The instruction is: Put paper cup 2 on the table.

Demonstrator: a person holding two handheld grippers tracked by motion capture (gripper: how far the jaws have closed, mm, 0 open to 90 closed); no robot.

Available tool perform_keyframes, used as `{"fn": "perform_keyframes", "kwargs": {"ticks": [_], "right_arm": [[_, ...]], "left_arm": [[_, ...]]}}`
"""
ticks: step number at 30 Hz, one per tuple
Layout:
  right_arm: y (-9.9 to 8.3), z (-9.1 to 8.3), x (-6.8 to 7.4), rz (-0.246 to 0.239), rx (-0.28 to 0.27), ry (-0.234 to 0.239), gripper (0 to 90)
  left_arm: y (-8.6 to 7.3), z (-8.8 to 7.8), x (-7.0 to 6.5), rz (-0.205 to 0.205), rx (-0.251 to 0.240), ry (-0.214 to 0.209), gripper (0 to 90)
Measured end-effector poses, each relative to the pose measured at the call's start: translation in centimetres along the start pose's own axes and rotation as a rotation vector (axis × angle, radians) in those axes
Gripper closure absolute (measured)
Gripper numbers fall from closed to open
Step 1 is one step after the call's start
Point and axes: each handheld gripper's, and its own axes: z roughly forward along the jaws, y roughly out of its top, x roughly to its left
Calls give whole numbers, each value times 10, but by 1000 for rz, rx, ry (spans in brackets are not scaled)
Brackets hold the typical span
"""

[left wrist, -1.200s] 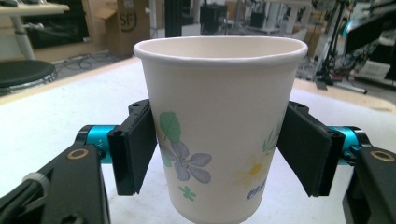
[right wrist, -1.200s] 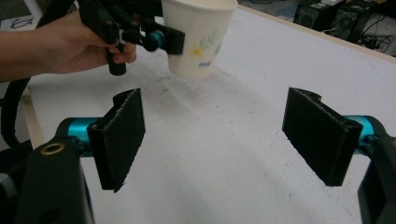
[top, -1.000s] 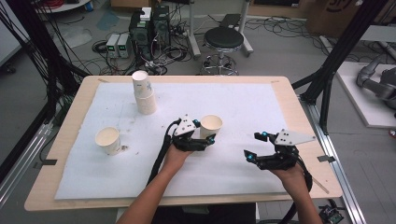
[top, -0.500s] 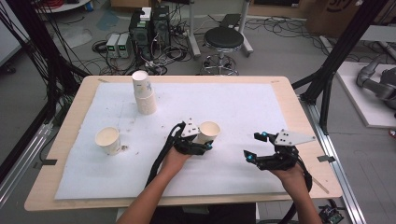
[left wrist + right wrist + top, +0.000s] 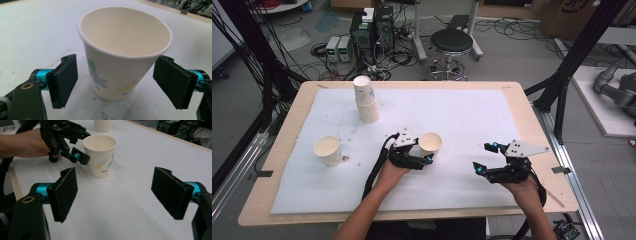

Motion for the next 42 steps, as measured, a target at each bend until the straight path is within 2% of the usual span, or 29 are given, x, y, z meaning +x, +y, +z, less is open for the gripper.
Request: {"fn": "perform_keyframes", "kwargs": {"ticks": [5,8,9,10,14,18,20,24,30,32,42], "right_arm": [[-4,3,0,8,15,-1,215],[-6,2,0,14,15,-6,209],[-7,2,-1,15,14,-9,209],[-8,2,-1,21,18,-14,207],[-12,4,-2,42,23,-59,200],[-15,4,-2,48,17,-81,200],[-15,4,-1,54,15,-84,200],[-13,2,2,49,-1,-84,200],[-10,-1,8,44,-17,-93,200],[-10,-2,11,44,-20,-91,200],[-6,1,15,26,-20,-86,200]], "left_arm": [[-3,-23,6,-10,-46,-15,163],[-4,-41,9,-22,-79,2,162],[-4,-48,10,-22,-89,20,162],[-4,-52,11,-20,-90,27,163],[-3,-75,14,-9,-145,43,166],[-3,-96,14,8,-203,46,166],[-3,-103,13,19,-218,49,166],[-7,-115,10,36,-237,56,166],[-12,-129,11,19,-269,68,166],[-13,-131,11,19,-269,60,166],[-14,-140,11,10,-300,76,166]]}}
